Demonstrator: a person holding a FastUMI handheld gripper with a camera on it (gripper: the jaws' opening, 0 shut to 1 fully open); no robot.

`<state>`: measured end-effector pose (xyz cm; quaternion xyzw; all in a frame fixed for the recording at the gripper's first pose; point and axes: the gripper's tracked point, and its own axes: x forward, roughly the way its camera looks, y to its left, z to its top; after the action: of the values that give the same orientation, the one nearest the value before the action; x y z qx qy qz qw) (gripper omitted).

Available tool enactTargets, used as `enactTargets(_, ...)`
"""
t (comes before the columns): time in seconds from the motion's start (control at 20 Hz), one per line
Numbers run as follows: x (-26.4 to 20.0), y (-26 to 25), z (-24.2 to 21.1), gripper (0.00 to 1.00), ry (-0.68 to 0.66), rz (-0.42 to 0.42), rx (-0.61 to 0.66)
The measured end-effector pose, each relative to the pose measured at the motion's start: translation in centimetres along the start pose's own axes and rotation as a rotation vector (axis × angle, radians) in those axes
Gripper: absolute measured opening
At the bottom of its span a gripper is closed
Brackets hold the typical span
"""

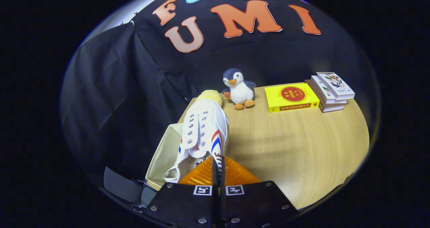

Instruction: Open the storage box then place both shoes into the box .Put the left shoe in first, then the right shoe, with the right side of both shoes facing outward in a uniform manner.

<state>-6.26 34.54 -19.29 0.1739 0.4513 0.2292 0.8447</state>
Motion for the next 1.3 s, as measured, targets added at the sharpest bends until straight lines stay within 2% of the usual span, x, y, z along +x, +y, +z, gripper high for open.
enactTargets(0.25,2.7,4.6,-2.3,0.0,0.074,-0.009,-0.003)
enactTargets(0.65,6.2,4.7,-5.0,0.01,0.147,-0.191,0.078)
enactTargets(0.75,7.3,5.3,-5.8,0.03,0.176,-0.181,0.105)
enactTargets(0.9,8.0,7.2,-4.6,0.18,0.126,-0.109,0.126)
enactTargets(0.95,7.7,7.1,-3.8,0.17,0.102,-0.105,0.092)
enactTargets(1.3,3.9,5.3,1.3,0.56,-0.077,-0.062,-0.076)
